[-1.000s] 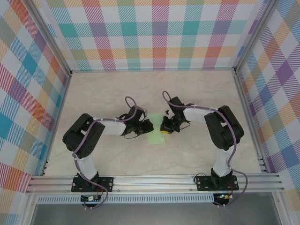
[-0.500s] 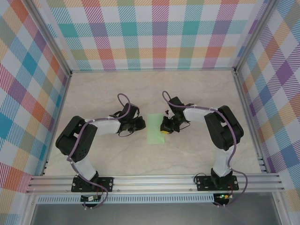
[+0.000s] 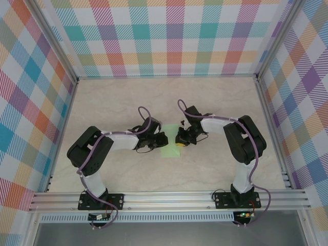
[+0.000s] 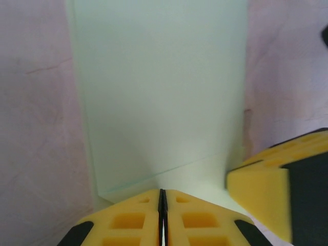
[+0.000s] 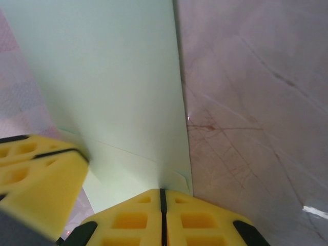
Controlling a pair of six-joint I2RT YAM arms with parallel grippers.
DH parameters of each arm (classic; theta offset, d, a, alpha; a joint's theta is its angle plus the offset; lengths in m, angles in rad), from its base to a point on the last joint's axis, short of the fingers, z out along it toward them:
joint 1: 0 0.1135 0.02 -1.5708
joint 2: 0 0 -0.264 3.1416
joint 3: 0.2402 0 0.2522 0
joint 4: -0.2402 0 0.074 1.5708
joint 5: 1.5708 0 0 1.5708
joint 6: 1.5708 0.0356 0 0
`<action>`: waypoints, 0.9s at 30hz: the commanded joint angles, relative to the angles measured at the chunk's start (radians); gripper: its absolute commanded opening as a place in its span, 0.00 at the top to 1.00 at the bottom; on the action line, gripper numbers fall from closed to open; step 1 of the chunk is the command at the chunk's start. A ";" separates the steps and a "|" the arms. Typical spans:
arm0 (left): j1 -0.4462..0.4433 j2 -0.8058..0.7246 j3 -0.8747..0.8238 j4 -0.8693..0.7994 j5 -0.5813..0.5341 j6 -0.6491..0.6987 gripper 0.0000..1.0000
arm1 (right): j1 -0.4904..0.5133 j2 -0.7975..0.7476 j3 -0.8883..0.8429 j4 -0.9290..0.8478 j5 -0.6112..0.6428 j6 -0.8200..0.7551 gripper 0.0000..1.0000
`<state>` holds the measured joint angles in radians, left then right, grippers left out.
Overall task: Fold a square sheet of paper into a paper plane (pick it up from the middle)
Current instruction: Fold the triangle a second time at the center of the table.
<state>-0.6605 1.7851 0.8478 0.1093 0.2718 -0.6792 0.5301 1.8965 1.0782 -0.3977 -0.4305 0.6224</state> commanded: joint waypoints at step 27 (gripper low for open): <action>-0.022 0.058 0.074 -0.189 -0.078 -0.063 0.93 | 0.074 -0.106 -0.116 0.090 -0.117 -0.050 0.90</action>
<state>-0.6701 1.8027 0.9192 -0.0025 0.2371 -0.7265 0.5980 1.7794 0.9741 -0.2932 -0.5594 0.5678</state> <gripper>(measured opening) 0.077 0.101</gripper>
